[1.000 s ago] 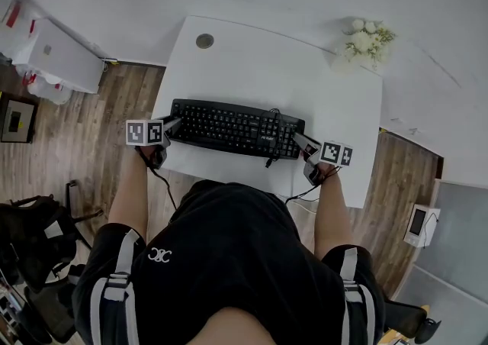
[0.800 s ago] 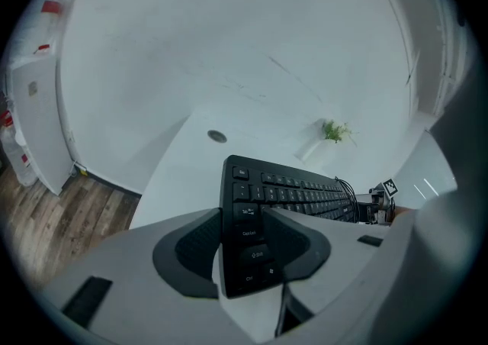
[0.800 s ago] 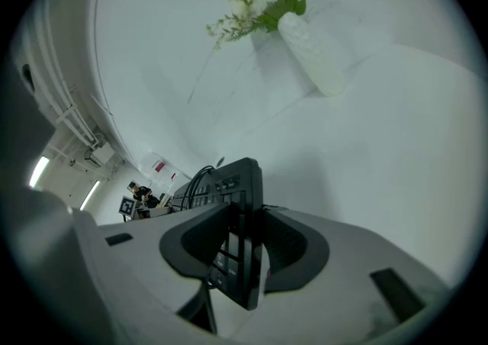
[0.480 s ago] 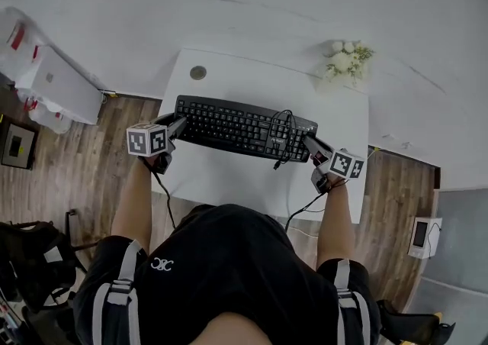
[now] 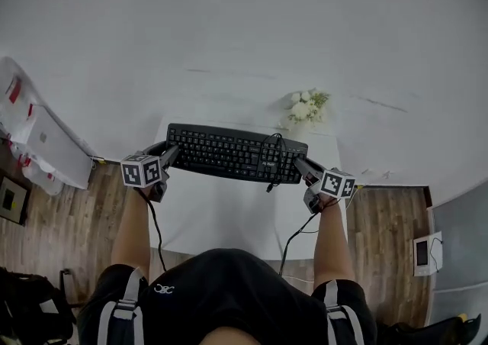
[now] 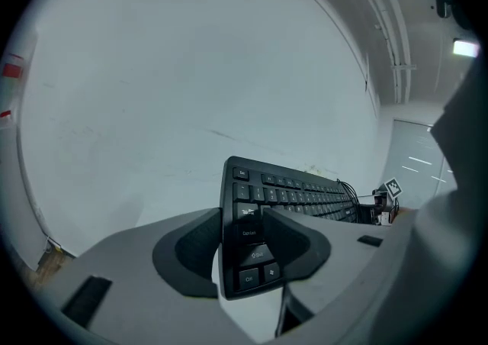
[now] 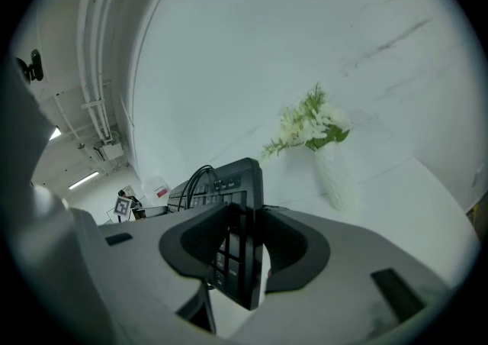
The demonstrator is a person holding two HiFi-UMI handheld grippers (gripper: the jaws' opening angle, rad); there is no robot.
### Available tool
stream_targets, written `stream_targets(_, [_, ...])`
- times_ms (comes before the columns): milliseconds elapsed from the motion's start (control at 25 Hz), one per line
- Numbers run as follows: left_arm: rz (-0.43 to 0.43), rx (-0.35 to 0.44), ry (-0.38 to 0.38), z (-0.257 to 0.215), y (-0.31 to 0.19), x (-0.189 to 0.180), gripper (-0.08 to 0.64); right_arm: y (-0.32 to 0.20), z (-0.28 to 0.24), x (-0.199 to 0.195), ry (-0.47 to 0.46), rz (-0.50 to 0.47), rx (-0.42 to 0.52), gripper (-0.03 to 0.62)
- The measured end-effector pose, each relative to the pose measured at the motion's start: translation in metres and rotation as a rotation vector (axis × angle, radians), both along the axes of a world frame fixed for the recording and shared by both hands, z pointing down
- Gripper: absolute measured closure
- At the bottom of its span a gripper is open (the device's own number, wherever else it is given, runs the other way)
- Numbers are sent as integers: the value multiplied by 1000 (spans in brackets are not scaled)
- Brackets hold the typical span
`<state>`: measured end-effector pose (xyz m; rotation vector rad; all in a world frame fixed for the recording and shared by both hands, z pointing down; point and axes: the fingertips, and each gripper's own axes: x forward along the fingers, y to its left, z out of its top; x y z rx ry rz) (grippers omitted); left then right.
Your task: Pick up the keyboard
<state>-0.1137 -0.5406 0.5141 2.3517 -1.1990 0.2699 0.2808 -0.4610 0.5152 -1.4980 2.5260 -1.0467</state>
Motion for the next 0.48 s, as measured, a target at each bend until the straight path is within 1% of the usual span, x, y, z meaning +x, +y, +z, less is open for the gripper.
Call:
stream_targets(200, [3,91,13,-47,-16,20,380,-9,-40,20,8,23,65,442])
stream_targets(320, [2,141,35,-73,-24,33,380,-15,-63,33,14,37,105,442])
stream_targets(480, [1,220,53,-113,-32,42,380,-26,-106,43,33,40,197,442])
